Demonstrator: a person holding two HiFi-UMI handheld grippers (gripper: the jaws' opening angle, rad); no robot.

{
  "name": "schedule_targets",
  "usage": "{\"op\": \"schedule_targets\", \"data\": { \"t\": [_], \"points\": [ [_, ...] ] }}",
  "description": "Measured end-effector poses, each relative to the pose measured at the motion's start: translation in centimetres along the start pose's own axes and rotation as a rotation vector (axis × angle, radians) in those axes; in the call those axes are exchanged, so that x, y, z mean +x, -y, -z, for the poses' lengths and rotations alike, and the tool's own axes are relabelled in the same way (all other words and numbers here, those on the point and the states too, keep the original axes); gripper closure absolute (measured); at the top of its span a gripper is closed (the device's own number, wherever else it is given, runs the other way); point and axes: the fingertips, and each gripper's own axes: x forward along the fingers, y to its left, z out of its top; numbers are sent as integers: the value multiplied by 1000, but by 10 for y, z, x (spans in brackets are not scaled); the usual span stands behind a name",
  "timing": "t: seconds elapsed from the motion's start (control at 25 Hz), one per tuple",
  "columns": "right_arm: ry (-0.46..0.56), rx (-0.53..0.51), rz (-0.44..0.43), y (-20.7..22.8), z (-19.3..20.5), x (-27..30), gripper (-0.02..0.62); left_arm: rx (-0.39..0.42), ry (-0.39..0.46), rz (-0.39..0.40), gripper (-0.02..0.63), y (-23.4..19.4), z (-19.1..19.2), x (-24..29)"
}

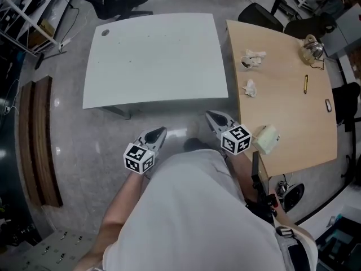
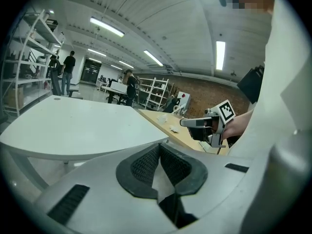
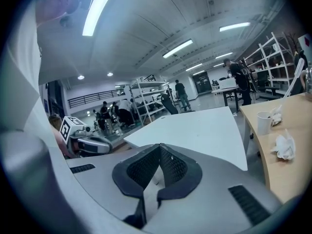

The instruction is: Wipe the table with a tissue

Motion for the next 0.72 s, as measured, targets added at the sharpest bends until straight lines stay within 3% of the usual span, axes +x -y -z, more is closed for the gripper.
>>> {"op": "schedule_targets", "data": {
  "t": [0.48, 0.72],
  "points": [
    [4, 61, 36, 64, -19, 36, 580, 33, -66, 55, 588, -29, -31, 66],
    [28, 85, 53, 96, -39, 43, 580, 107, -109, 139, 588, -22, -56, 105]
  ]
}}
